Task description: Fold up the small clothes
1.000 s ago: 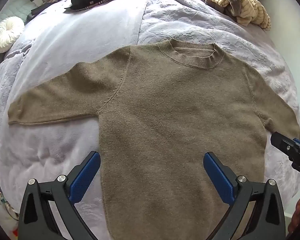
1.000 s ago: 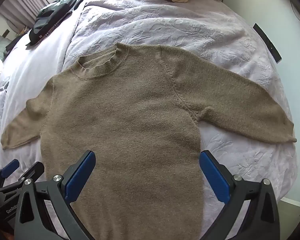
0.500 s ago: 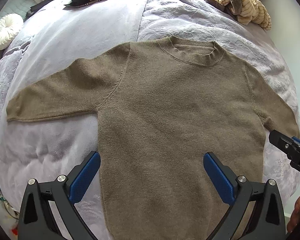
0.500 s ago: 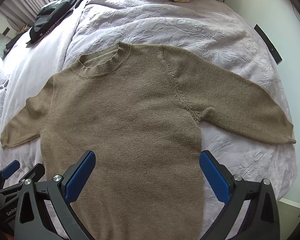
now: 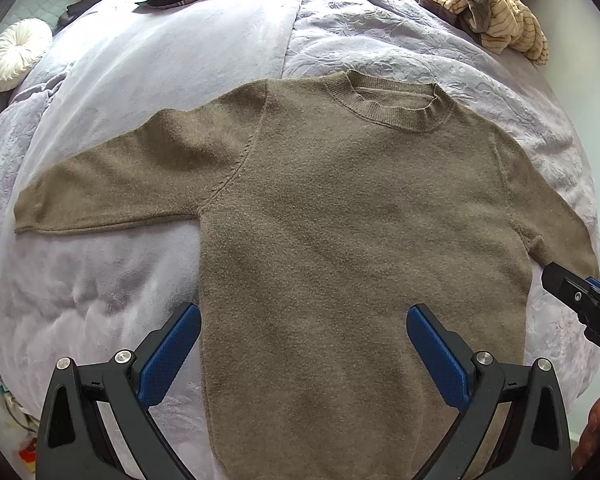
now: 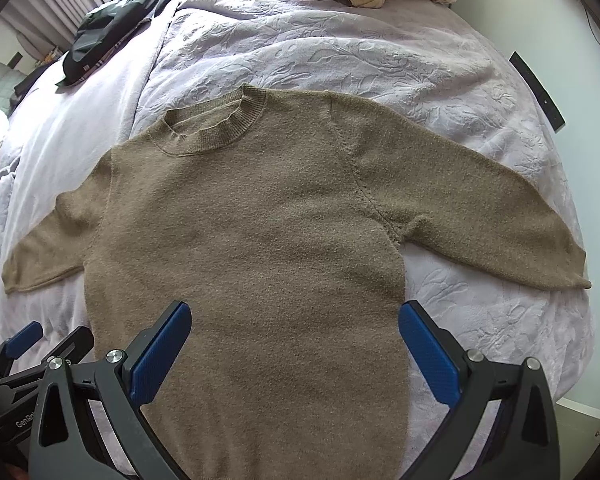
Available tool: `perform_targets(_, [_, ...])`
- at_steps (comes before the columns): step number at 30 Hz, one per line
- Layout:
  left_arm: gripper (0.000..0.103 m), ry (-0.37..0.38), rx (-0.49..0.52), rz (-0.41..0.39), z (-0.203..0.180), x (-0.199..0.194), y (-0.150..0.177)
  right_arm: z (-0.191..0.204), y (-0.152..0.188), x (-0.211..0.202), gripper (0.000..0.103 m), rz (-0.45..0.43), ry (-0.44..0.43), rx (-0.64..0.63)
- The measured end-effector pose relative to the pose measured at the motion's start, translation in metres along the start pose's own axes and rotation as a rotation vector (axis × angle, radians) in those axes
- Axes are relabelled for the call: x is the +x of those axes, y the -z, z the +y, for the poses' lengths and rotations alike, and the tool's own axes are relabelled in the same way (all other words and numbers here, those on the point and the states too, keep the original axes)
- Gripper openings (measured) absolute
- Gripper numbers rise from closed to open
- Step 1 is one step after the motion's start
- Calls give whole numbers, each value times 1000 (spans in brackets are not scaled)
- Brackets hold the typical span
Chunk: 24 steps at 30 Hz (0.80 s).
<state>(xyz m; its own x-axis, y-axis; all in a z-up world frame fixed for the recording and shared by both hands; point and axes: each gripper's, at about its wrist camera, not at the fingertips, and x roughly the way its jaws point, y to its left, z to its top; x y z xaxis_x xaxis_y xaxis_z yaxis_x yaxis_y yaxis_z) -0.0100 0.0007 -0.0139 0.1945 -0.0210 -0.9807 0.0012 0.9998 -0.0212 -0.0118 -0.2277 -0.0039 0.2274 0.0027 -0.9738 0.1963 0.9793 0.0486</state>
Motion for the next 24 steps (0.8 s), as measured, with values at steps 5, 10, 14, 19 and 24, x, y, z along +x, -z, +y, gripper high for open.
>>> perform_targets(5, [103, 0, 0, 2, -1, 0, 0, -1, 1, -1, 103, 6, 1, 3])
perform_targets(10, [103, 1, -3, 6, -1, 1, 0, -3, 3, -1, 103, 10, 1, 4])
perform_targets(14, [103, 4, -5, 11, -1, 1, 1, -3, 3, 0, 103, 12, 1, 3])
perform_targets(19, [103, 4, -7, 12, 0, 1, 2, -2, 4, 1, 103, 17, 8, -2])
perform_targets(24, [103, 8, -10, 15, 1, 1, 3, -2, 4, 1, 103, 16, 8, -2])
